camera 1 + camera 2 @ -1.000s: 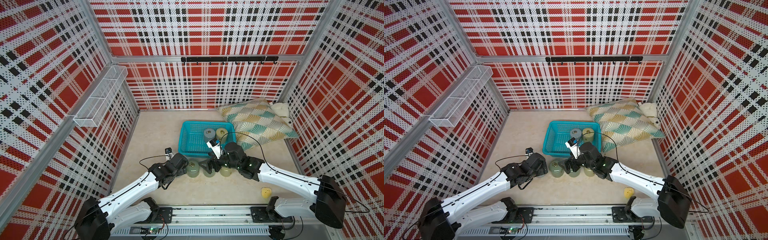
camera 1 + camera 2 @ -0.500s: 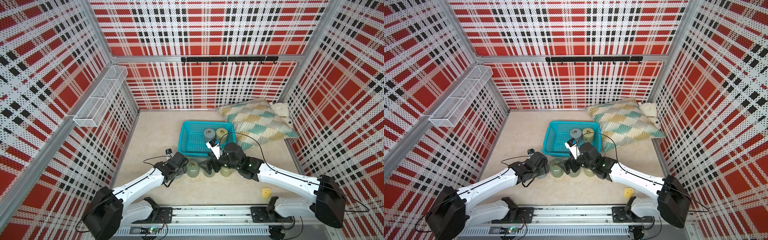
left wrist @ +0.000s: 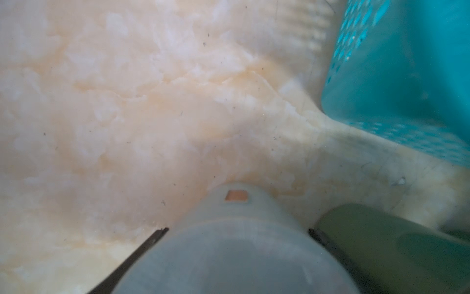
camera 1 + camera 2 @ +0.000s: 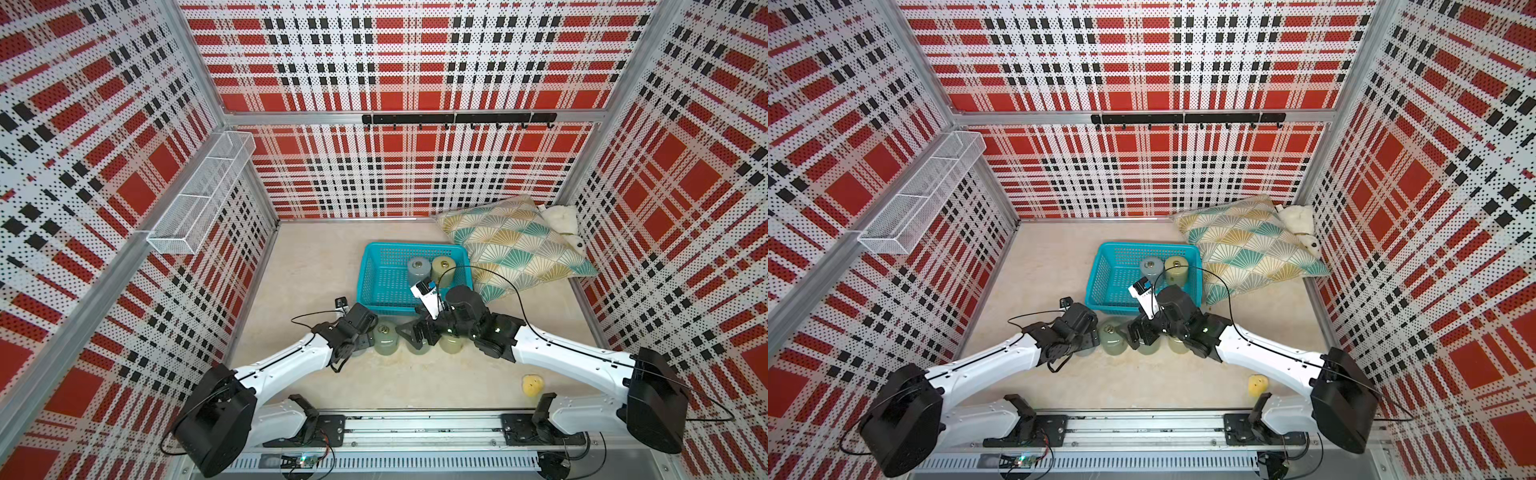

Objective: Take the tea canister out of the basket
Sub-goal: Place the tea canister at the center of the board.

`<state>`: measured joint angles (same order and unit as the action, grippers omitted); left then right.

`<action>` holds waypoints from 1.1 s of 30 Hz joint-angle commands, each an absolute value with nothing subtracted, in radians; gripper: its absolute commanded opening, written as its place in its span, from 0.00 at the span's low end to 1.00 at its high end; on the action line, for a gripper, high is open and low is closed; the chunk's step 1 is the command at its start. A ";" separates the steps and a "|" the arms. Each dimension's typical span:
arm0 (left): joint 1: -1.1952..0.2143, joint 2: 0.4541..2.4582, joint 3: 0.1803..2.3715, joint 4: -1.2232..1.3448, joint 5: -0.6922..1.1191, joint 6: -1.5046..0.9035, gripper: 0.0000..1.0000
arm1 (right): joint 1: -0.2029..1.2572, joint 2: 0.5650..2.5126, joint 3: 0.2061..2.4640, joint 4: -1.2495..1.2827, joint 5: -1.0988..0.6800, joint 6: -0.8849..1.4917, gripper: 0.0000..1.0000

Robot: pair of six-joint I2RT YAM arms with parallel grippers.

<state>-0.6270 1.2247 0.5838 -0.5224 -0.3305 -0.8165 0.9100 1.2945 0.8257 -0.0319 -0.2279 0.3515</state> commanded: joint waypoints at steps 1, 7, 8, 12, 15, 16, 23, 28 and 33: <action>-0.623 1.248 0.589 -0.482 -0.331 -0.805 0.90 | 0.920 1.296 0.863 -0.026 -0.222 0.339 1.00; -0.628 1.238 0.592 -0.491 -0.326 -0.809 0.95 | 0.920 1.289 0.862 -0.027 -0.219 0.339 1.00; -0.628 1.235 0.594 -0.492 -0.323 -0.810 0.95 | 0.920 1.289 0.862 -0.028 -0.218 0.338 1.00; -0.626 1.215 0.611 -0.515 -0.315 -0.813 0.97 | 0.920 1.285 0.862 -0.031 -0.202 0.341 1.00; -0.626 1.177 0.634 -0.546 -0.314 -0.817 0.97 | 0.920 1.277 0.859 -0.033 -0.174 0.343 1.00; -0.627 1.162 0.641 -0.553 -0.313 -0.820 0.98 | 0.920 1.272 0.857 -0.034 -0.159 0.346 1.00; -0.623 1.069 0.717 -0.623 -0.317 -0.803 0.99 | 0.919 1.230 0.838 -0.036 -0.025 0.353 1.00; -0.632 0.988 0.787 -0.590 -0.270 -0.743 1.00 | 0.891 1.223 0.849 -0.073 0.129 0.398 1.00; -0.722 0.947 0.757 -0.424 -0.285 -0.741 0.99 | 0.800 1.285 0.919 -0.179 0.194 0.479 1.00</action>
